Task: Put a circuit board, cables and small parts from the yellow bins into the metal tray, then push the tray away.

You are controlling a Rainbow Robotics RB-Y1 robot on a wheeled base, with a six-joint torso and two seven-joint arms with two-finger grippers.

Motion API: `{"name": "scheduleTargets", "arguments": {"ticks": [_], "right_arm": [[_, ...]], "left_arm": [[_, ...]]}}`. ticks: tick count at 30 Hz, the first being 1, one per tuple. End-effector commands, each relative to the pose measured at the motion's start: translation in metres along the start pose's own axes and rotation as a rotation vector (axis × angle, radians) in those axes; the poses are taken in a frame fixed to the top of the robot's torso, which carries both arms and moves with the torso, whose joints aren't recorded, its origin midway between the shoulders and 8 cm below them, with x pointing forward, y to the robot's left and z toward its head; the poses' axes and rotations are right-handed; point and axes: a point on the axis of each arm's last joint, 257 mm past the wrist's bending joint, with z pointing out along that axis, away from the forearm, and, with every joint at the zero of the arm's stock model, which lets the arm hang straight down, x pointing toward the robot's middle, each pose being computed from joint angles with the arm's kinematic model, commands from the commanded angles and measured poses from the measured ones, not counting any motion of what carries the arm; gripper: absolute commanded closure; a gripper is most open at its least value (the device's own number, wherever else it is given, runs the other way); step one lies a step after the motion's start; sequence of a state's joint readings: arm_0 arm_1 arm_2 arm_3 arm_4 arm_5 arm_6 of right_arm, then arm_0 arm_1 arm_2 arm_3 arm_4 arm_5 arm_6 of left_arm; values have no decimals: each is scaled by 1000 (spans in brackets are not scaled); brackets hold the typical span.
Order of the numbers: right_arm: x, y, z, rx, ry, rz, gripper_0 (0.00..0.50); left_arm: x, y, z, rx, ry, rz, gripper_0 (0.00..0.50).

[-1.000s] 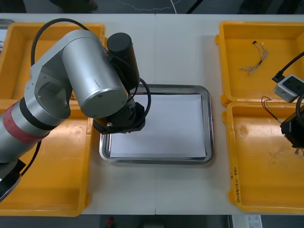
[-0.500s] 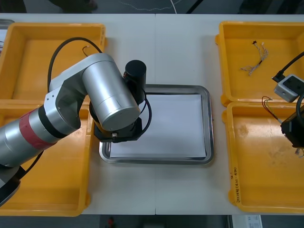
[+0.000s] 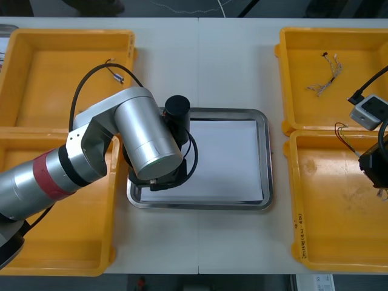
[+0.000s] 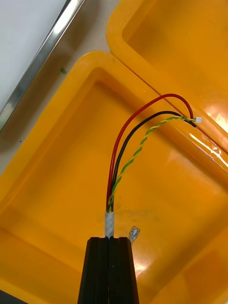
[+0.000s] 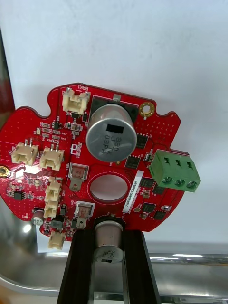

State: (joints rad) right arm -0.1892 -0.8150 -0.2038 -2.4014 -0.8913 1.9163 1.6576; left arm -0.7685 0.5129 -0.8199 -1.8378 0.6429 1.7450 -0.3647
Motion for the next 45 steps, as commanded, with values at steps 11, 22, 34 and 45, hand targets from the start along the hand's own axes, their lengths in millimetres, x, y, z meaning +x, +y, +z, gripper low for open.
{"name": "scheduleTargets", "arguments": {"ticks": [11, 22, 34, 45], "right_arm": [[-6, -7, -10, 46, -9, -88, 500], [-6, -7, -10, 45, -9, -87, 500], [-6, -7, -10, 45, -9, -88, 500], [-6, -6, -10, 42, -9, -89, 500]], "left_arm": [[12, -7, 4, 16, 23, -63, 0], [1, -10, -12, 48, -5, -82, 0], [-20, 9, -68, 64, -45, -115, 0], [-71, 35, -124, 189, -109, -241, 0]]}}
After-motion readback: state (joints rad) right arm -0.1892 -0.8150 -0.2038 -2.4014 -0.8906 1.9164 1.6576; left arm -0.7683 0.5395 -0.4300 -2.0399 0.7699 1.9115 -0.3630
